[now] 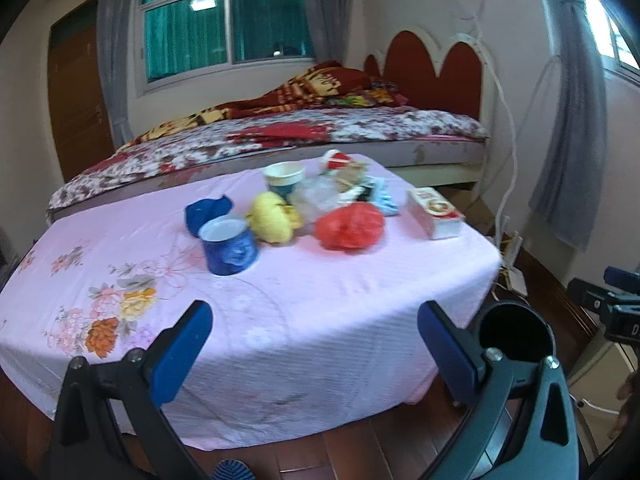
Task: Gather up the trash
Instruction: 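Grasp the blue paper cup with the left tool while the right tool grasps the milk carton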
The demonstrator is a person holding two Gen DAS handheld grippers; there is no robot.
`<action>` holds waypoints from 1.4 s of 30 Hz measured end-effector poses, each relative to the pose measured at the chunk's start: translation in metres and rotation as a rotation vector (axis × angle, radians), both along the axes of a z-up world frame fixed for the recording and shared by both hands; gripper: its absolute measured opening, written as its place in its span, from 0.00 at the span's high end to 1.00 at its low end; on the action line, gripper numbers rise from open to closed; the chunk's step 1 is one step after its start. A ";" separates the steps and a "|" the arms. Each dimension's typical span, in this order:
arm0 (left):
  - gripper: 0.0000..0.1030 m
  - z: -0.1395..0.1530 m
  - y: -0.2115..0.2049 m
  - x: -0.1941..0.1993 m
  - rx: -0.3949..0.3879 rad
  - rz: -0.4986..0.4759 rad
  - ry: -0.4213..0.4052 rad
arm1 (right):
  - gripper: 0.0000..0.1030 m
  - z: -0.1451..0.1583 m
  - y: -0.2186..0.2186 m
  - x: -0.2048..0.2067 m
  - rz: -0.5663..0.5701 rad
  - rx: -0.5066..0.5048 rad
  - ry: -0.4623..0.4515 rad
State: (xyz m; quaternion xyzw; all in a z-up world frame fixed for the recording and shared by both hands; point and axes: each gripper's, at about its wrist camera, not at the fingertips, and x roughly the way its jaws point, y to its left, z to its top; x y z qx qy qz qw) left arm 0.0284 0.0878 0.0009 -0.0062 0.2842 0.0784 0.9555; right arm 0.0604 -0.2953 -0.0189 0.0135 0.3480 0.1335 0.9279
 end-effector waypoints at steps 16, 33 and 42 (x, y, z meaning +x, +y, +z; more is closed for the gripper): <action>0.01 -0.031 0.082 0.039 -0.059 0.109 0.051 | 0.00 -0.003 0.100 0.088 0.139 -0.108 -0.028; 0.01 -0.059 0.122 0.123 -0.064 0.175 0.085 | 0.00 -0.037 0.112 0.186 0.096 -0.136 0.019; 0.03 -0.070 0.138 0.153 -0.083 0.186 0.094 | 0.14 -0.059 0.125 0.234 0.100 -0.135 0.080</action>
